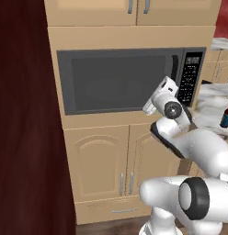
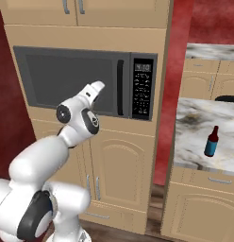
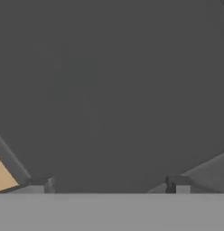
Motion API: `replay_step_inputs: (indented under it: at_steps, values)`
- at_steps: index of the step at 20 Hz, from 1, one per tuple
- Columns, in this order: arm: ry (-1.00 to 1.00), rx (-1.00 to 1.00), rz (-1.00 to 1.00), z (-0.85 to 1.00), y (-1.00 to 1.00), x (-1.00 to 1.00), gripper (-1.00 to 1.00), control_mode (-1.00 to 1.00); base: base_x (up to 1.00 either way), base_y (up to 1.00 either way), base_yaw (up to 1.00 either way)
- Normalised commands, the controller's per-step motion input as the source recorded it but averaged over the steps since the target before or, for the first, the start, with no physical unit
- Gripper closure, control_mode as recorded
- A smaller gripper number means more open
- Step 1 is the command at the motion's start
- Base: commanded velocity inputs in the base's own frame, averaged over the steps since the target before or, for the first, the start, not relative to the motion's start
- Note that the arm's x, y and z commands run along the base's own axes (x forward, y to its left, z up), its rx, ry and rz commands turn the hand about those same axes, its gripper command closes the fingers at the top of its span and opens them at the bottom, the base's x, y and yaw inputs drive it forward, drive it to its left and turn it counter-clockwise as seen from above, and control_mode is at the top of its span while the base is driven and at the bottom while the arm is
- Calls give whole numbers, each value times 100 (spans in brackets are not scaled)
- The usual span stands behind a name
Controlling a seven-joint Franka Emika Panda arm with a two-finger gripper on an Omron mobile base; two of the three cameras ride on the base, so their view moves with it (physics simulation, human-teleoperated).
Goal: Place the microwavable item in the microwave. Then, close the microwave door and press the start button.
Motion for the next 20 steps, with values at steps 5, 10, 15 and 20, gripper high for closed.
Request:
replay_step_inputs:
  at_steps: [5, 10, 15, 20]
  values:
    - [7, 12, 15, 38, 0, -100, -100, -100, 0, 0, 0]
    - [15, 18, 13, 57, -12, -81, -100, -100, 0, 0, 0]
    - [23, 22, 10, 78, -55, -48, -100, -100, 0, 0, 0]
    - [21, 18, 12, 20, -58, -39, -100, -100, 0, 0, 0]
